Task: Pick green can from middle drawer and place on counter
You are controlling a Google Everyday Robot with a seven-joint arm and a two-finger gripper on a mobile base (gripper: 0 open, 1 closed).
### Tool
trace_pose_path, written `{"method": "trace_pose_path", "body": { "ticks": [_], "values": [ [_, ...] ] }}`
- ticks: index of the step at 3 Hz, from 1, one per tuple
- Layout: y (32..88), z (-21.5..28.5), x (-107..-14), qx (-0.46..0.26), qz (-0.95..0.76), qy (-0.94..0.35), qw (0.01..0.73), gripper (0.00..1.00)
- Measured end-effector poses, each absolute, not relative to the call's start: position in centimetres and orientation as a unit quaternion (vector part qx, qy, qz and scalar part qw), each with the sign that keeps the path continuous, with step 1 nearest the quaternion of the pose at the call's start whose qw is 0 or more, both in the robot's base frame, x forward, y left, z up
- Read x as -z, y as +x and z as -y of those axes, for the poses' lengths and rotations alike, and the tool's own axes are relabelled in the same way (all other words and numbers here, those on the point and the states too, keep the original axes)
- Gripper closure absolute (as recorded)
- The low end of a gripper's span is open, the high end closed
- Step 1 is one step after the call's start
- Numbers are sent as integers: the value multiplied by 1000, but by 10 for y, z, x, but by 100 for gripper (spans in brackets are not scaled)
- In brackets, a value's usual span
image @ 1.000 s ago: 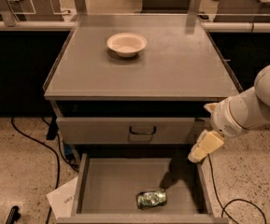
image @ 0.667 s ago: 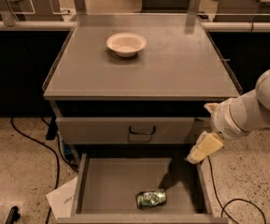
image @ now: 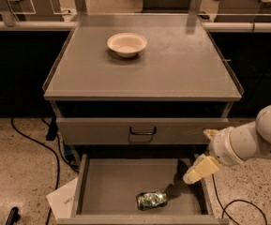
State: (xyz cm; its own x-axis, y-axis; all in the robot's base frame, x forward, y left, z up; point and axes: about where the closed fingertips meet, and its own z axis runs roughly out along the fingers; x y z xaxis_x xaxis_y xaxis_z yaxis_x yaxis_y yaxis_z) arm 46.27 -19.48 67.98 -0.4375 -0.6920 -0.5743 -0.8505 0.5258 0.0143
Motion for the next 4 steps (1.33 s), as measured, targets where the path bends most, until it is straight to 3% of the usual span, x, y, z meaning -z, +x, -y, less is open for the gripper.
{"method": "trace_pose_path", "body": {
  "ticks": [1, 4],
  "values": [
    [461, 184, -619, -187, -838, -452, 240, 0],
    [459, 177, -576, -205, -851, -424, 231, 0]
  ]
}}
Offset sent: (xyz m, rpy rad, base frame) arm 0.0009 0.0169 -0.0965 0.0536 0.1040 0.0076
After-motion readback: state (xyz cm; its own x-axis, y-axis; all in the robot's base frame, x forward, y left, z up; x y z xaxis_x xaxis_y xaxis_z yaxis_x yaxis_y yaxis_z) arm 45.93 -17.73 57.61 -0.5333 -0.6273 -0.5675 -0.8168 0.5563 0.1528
